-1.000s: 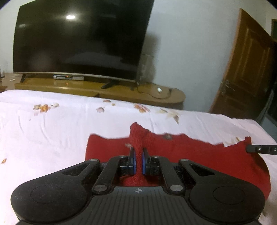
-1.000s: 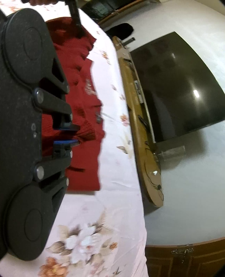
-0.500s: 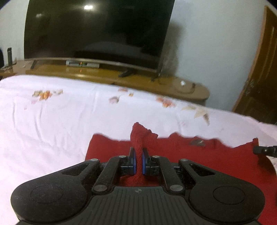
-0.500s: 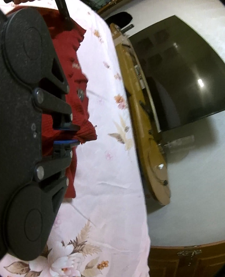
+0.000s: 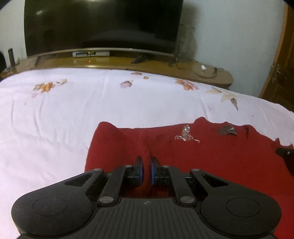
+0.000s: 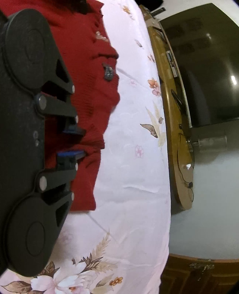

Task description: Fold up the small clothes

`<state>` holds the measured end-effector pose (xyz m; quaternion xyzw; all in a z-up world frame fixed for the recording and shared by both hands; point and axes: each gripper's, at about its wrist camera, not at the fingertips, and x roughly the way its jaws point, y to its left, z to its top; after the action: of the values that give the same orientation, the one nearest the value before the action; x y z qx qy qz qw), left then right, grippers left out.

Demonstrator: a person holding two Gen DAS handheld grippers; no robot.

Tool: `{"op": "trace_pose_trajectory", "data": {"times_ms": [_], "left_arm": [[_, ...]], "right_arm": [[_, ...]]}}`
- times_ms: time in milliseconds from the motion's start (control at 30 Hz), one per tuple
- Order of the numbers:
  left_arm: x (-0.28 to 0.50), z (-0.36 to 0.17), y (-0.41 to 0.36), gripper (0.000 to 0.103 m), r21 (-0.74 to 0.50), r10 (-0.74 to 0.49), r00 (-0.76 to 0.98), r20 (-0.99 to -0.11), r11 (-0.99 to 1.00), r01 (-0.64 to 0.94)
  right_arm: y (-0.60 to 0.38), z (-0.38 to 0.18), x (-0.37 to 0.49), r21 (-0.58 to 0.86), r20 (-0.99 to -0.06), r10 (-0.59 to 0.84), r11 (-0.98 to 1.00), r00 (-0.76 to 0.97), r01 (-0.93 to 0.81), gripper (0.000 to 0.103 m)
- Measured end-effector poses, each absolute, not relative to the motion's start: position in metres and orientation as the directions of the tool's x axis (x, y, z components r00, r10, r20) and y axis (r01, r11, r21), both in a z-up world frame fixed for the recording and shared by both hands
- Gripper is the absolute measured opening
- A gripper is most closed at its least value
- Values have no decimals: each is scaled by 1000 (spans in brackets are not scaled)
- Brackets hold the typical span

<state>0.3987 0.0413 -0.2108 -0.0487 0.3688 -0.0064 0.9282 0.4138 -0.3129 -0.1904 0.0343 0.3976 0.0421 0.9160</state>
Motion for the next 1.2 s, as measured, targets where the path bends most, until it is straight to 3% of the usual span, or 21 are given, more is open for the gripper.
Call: {"op": "trace_pose_trajectory", "data": {"times_ms": [67, 133, 233, 500, 667, 867, 1067, 1200], "left_arm": [[394, -204, 45, 48, -94, -34, 730, -682, 995, -41], [384, -195, 51, 61, -94, -19, 754, -656, 994, -57], [365, -183, 54, 62, -94, -27, 769, -638, 995, -43], [323, -190, 20, 62, -57, -114, 741, -662, 993, 101], [320, -207, 24, 67, -31, -90, 738, -669, 995, 93], [298, -191, 21, 67, -61, -97, 736, -670, 995, 76], [274, -216, 20, 67, -23, -67, 727, -684, 997, 70], [265, -202, 21, 67, -74, -84, 719, -690, 996, 46]], "right_arm": [[-317, -183, 410, 115, -720, 112, 992, 684, -42, 24], [-322, -172, 402, 118, -698, 98, 993, 710, -21, 27], [-328, -155, 386, 125, -666, 103, 992, 738, -25, 35], [-299, -158, 329, 144, -691, 190, 982, 697, -124, 33], [-301, -188, 320, 77, -729, 127, 992, 672, -104, 31], [-297, -166, 307, 103, -700, 140, 990, 700, -95, 33], [-293, -190, 284, 62, -747, 110, 993, 656, -96, 33], [-291, -181, 282, 79, -743, 119, 993, 659, -89, 33]]}}
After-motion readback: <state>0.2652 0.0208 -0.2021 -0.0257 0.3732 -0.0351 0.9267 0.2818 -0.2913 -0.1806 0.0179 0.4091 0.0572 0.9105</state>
